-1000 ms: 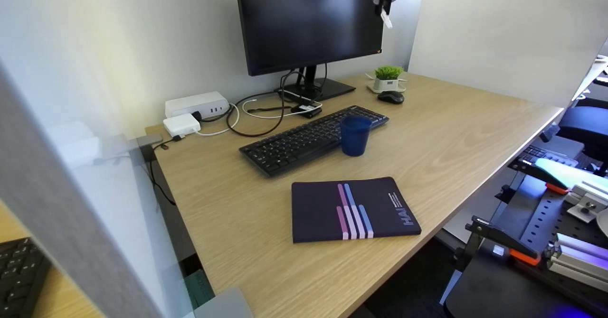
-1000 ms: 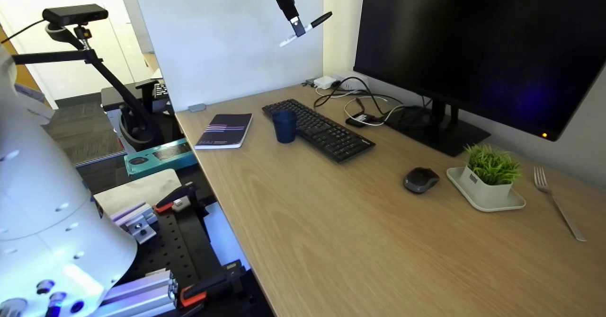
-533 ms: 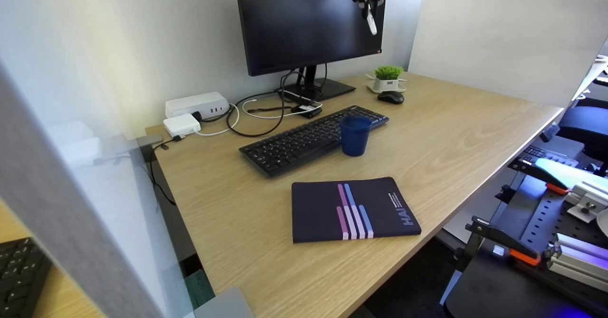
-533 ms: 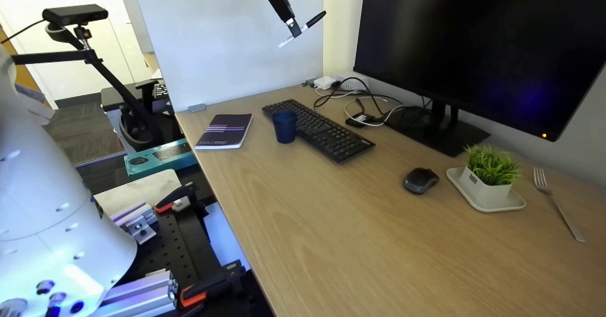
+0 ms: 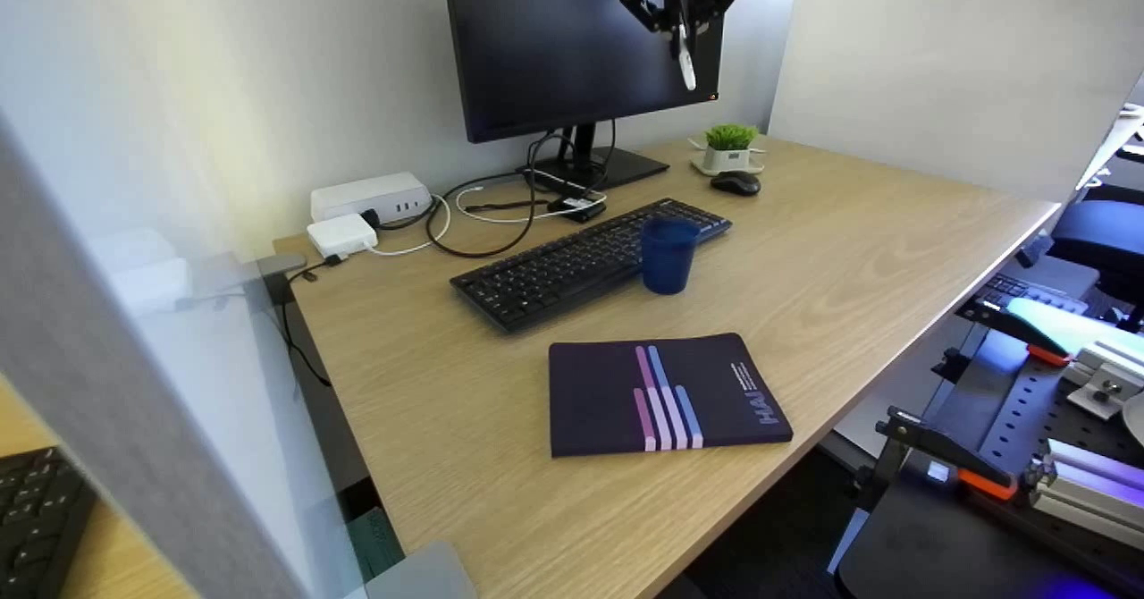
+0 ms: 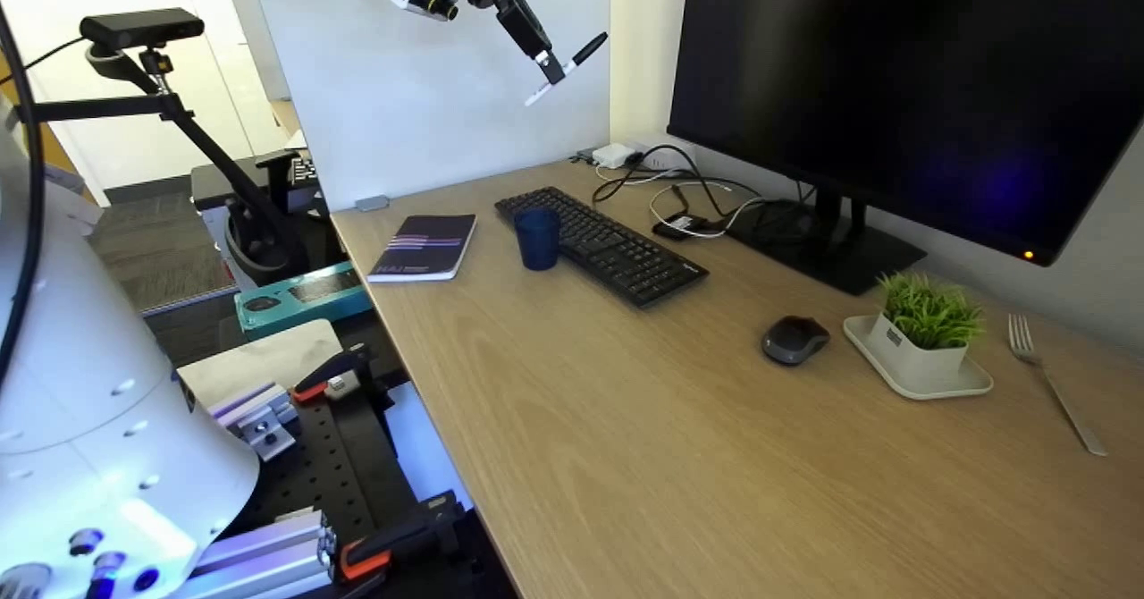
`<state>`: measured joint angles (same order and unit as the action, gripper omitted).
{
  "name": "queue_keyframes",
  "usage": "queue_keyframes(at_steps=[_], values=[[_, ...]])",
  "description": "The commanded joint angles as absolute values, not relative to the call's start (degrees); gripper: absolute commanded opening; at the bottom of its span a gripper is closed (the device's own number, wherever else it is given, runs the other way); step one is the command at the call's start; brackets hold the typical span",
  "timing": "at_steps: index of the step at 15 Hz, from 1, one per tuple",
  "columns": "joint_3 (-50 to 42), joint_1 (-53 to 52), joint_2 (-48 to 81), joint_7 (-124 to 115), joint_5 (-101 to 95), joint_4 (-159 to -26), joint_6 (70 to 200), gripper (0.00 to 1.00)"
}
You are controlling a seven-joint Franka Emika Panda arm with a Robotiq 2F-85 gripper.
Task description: Put the marker in the cup
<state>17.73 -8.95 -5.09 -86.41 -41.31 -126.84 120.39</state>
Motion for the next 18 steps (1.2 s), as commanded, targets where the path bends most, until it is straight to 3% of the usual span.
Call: queue_keyframes(at_steps=[1, 18], values=[[17.53, -10.94, -2.81, -89.94, -44.08, -125.87, 116.79, 0.03], [17.59, -17.0, 1.15, -98.49, -50.42, -133.77, 117.55, 0.03]])
